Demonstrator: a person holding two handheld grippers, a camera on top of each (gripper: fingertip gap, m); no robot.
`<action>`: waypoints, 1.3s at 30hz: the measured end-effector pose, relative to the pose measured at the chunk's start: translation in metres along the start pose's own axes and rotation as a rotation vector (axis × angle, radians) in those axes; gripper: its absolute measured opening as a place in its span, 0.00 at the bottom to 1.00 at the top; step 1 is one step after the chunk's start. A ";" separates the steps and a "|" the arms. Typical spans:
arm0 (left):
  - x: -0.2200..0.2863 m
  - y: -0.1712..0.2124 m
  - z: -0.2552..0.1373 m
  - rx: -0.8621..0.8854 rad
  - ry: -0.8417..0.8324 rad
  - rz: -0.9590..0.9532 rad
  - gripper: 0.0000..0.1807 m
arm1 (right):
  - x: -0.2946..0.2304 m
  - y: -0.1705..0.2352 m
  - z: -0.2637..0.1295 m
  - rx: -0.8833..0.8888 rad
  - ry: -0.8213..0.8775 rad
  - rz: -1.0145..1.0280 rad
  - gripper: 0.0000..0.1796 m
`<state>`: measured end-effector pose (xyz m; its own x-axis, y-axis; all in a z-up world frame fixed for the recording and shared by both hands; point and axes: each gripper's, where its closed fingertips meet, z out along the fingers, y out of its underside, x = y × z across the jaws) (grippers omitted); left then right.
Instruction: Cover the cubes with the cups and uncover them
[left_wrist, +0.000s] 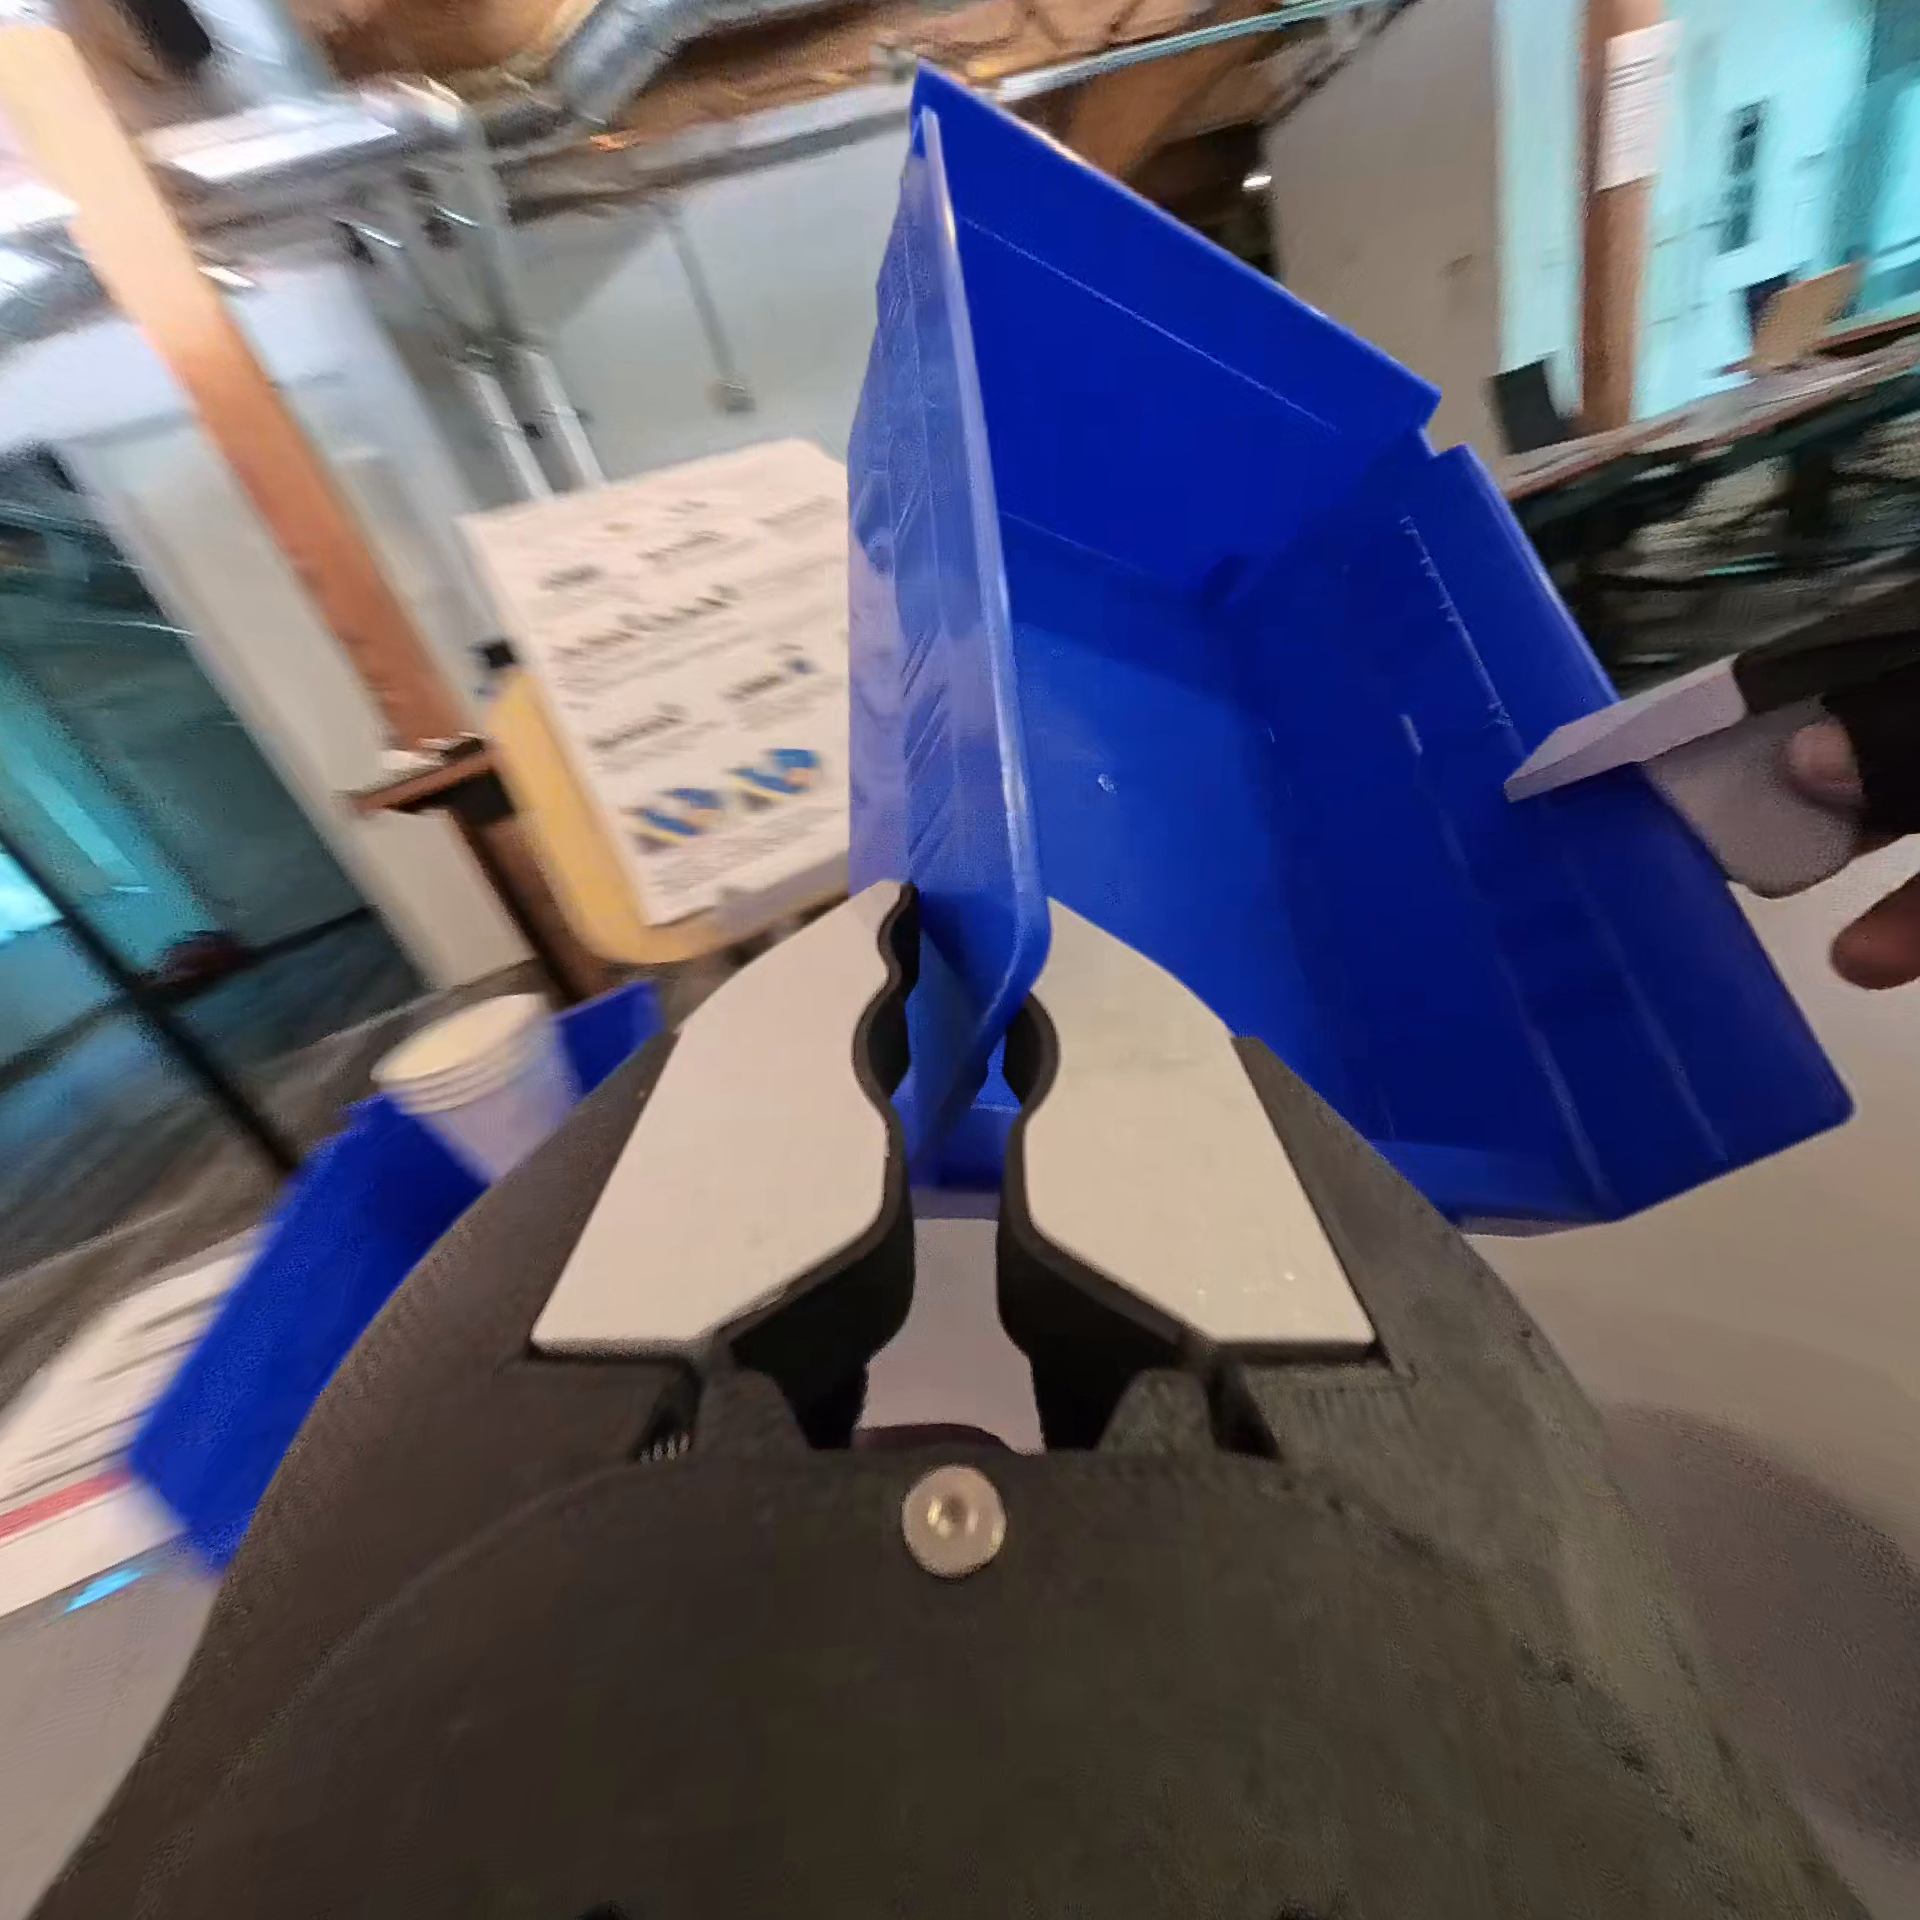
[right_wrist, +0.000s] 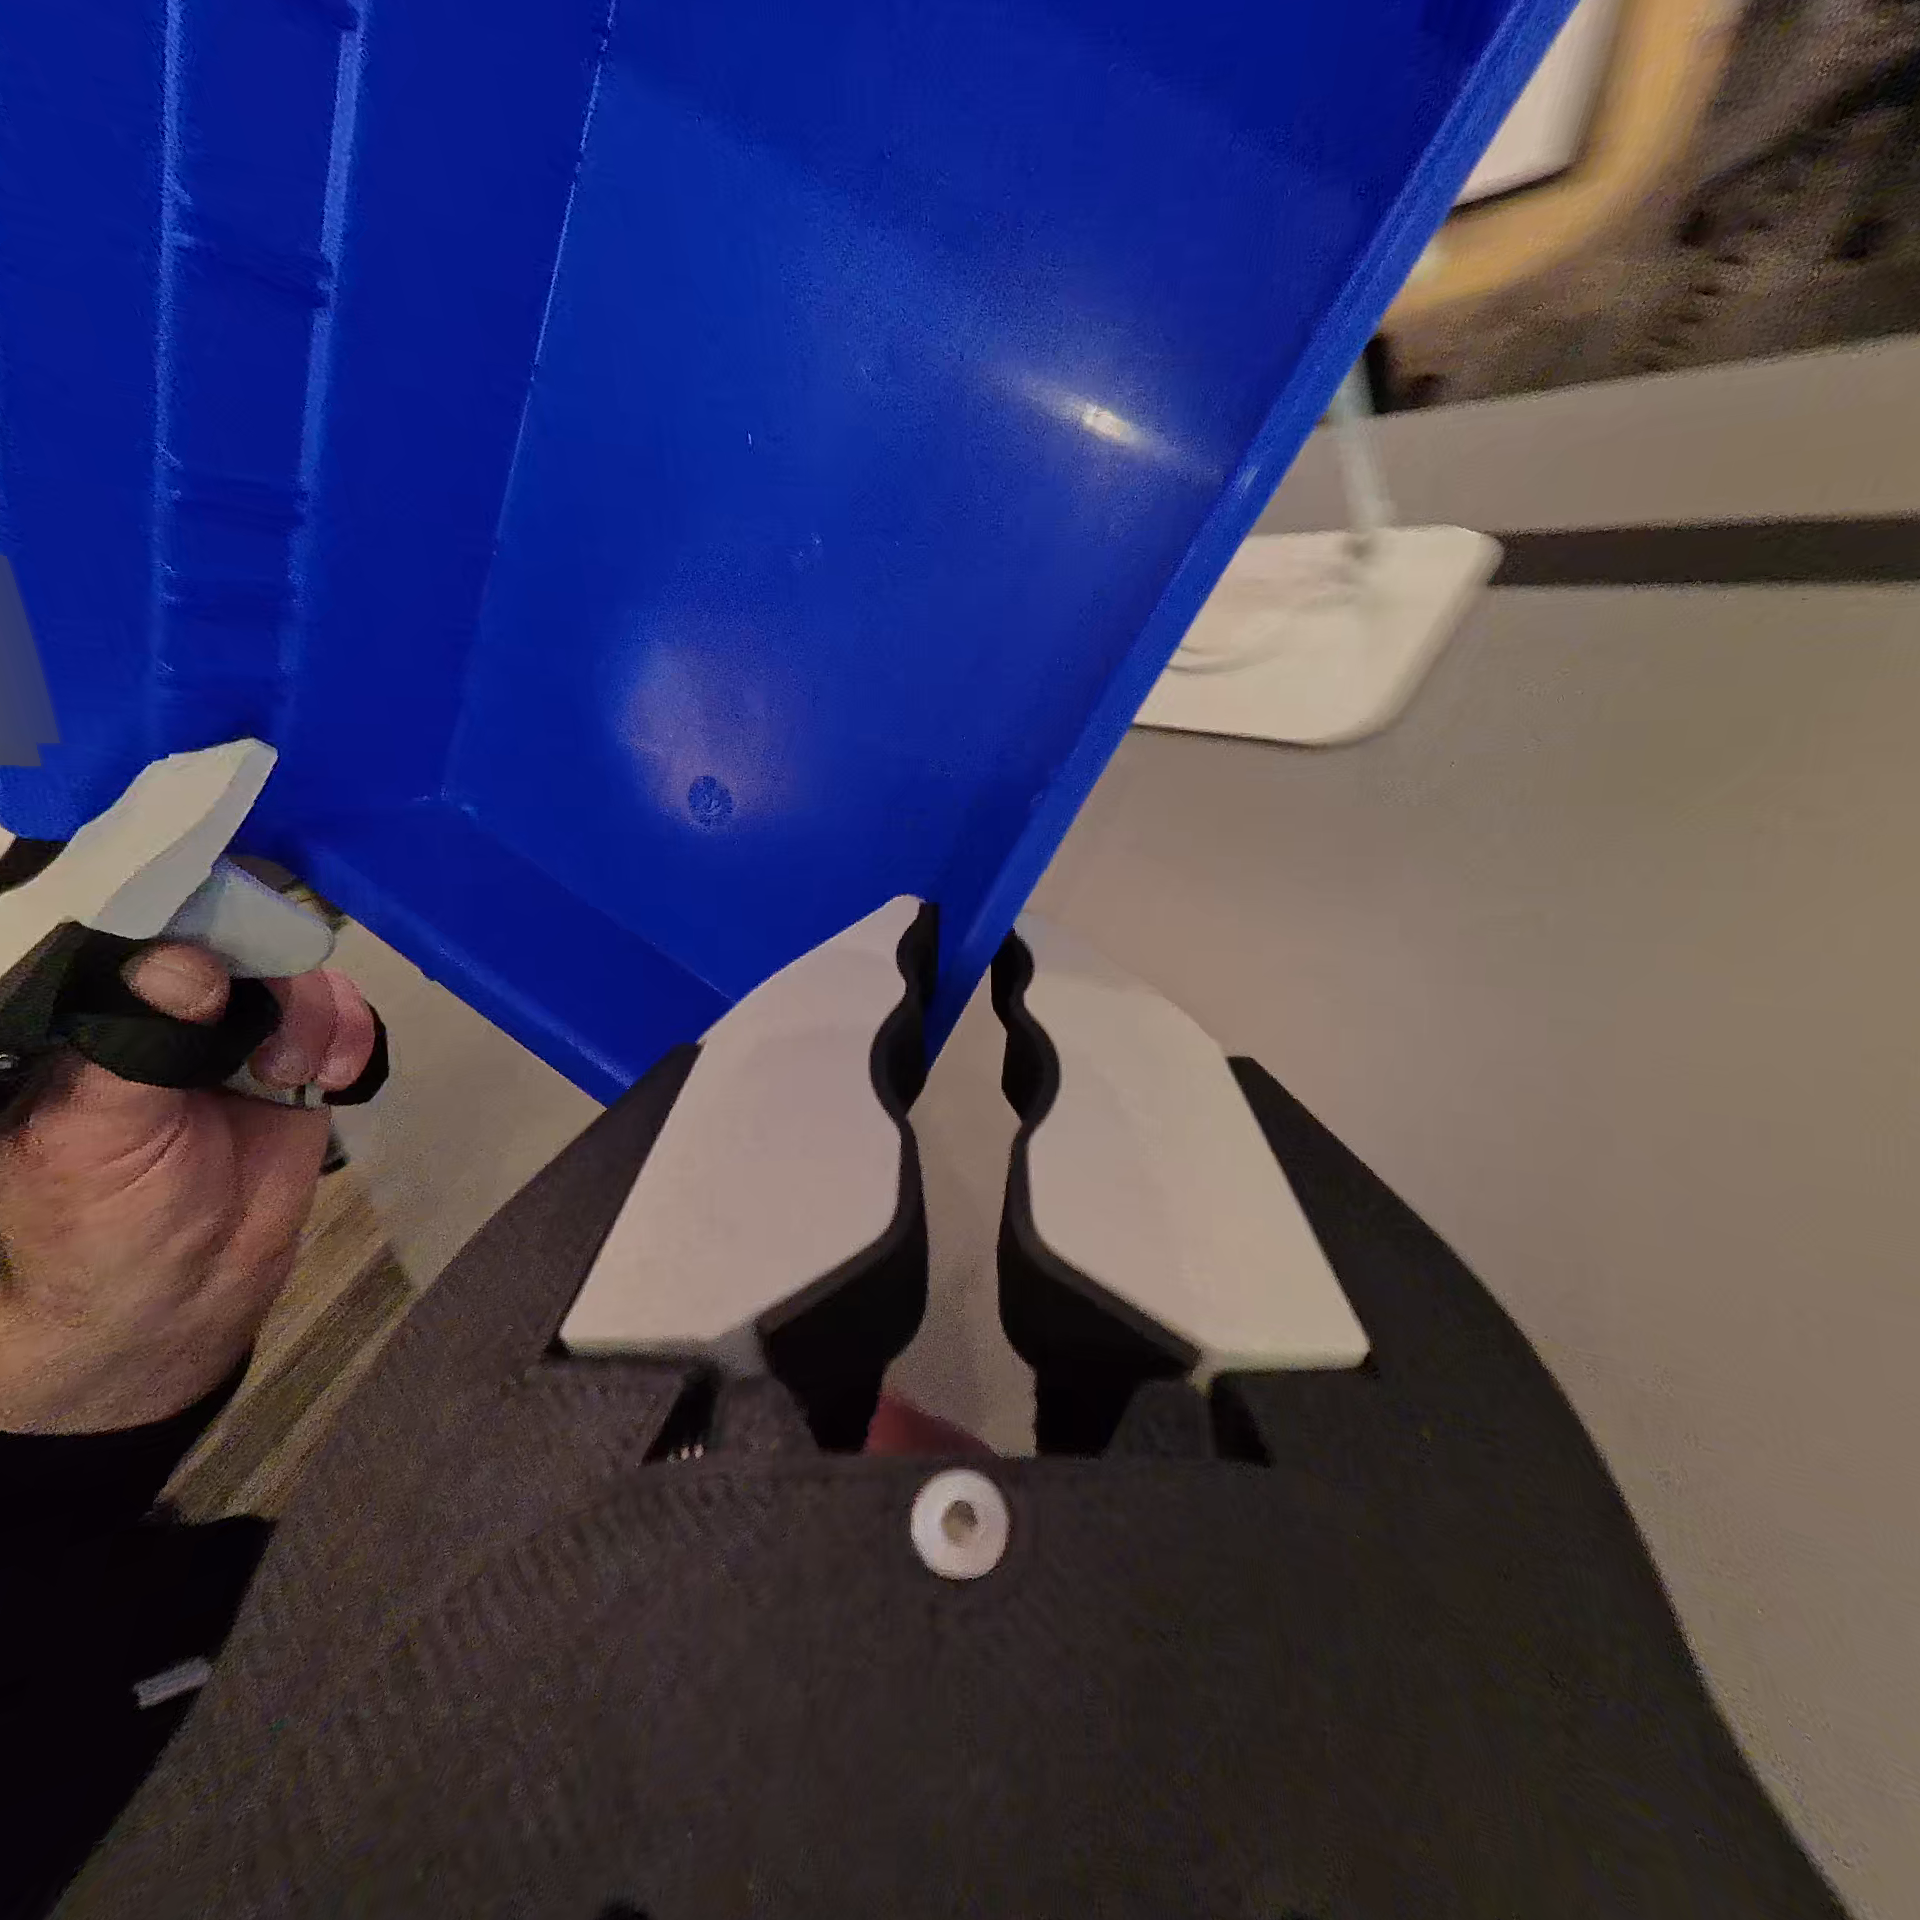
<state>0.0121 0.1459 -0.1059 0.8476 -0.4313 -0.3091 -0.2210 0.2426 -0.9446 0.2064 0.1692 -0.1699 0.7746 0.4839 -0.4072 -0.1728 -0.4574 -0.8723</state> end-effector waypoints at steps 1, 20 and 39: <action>0.020 0.006 0.017 -0.012 0.058 -0.035 0.08 | 0.021 0.004 -0.015 -0.006 0.059 0.014 0.06; 0.200 0.126 0.175 -0.438 0.507 -0.564 0.16 | 0.240 0.008 -0.059 -0.669 0.238 0.028 0.08; 0.217 0.147 0.262 -0.481 0.505 -0.680 0.20 | 0.348 -0.048 0.015 -0.894 0.200 -0.044 0.06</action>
<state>0.2897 0.3158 -0.2832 0.5854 -0.6971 0.4141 -0.0292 -0.5285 -0.8484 0.4756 0.3707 -0.2742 0.8749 0.4141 -0.2513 0.3297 -0.8892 -0.3173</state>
